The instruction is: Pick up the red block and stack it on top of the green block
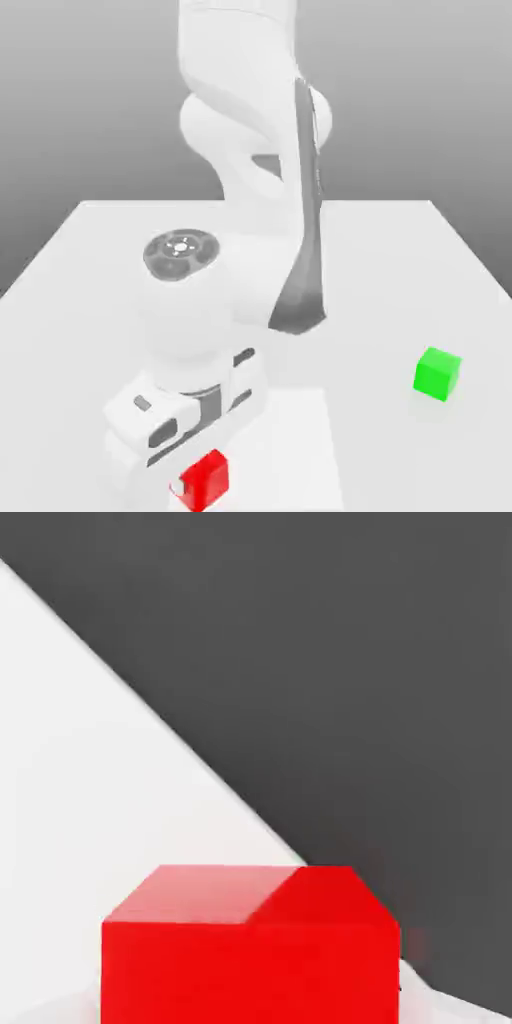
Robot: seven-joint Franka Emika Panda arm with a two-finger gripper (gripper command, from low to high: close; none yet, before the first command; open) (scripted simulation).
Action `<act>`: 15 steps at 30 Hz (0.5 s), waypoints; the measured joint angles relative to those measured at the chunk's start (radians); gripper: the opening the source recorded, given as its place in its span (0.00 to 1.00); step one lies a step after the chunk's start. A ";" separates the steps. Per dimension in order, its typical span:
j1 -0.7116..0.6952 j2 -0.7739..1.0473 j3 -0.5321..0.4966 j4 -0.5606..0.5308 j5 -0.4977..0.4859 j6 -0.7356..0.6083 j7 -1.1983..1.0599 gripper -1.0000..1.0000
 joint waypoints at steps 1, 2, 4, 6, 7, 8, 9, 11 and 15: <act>0.006 -0.033 -0.009 -0.005 -0.015 -0.028 0.011 0.00; 0.011 -0.068 -0.017 -0.011 -0.031 -0.056 0.023 0.00; 0.043 -0.127 0.004 -0.036 -0.052 -0.090 0.062 0.00; 0.101 -0.171 0.049 -0.071 -0.060 -0.098 0.111 0.00; 0.128 -0.191 0.076 -0.089 -0.064 -0.101 0.135 0.00; 0.158 -0.212 0.103 -0.107 -0.067 -0.102 0.161 0.00; 0.195 -0.233 0.131 -0.127 -0.070 -0.104 0.187 0.00; 0.320 -0.282 0.194 -0.170 -0.076 -0.108 0.250 0.00; 0.512 -0.376 0.279 -0.254 -0.089 -0.115 0.370 0.00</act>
